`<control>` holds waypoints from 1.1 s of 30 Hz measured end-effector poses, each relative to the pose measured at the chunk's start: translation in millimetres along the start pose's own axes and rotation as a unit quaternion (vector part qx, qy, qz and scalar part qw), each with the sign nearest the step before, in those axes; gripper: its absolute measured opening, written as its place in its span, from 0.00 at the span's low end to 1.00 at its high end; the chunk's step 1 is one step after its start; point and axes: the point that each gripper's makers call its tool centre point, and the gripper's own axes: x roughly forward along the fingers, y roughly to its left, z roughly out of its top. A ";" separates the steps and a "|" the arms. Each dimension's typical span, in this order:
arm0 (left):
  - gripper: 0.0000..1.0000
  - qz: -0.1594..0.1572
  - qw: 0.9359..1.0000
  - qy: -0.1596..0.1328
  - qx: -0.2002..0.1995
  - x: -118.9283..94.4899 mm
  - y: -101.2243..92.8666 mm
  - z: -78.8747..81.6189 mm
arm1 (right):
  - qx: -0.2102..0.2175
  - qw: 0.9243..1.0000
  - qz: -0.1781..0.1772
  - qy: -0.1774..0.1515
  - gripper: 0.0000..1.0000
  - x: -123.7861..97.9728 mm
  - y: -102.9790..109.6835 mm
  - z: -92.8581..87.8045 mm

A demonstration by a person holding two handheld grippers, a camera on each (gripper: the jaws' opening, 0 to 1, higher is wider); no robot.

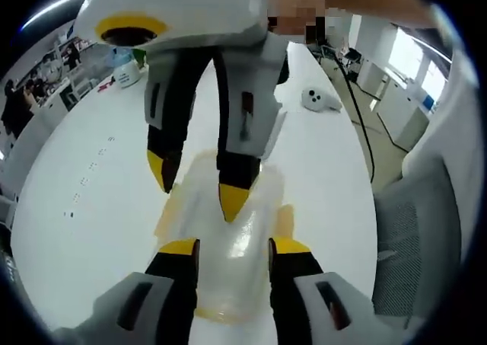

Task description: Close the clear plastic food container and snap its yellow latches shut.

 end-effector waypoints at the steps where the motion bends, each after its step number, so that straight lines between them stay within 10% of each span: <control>1: 0.37 0.002 1.000 -0.001 0.002 0.0 0.1 -0.3 | 0.002 1.000 0.001 -0.001 0.41 0.5 -0.5 0.6; 33: 0.42 0.054 0.993 0.028 0.096 12.6 -11.6 -6.9 | 0.008 0.998 0.062 0.013 0.44 13.8 -0.5 1.3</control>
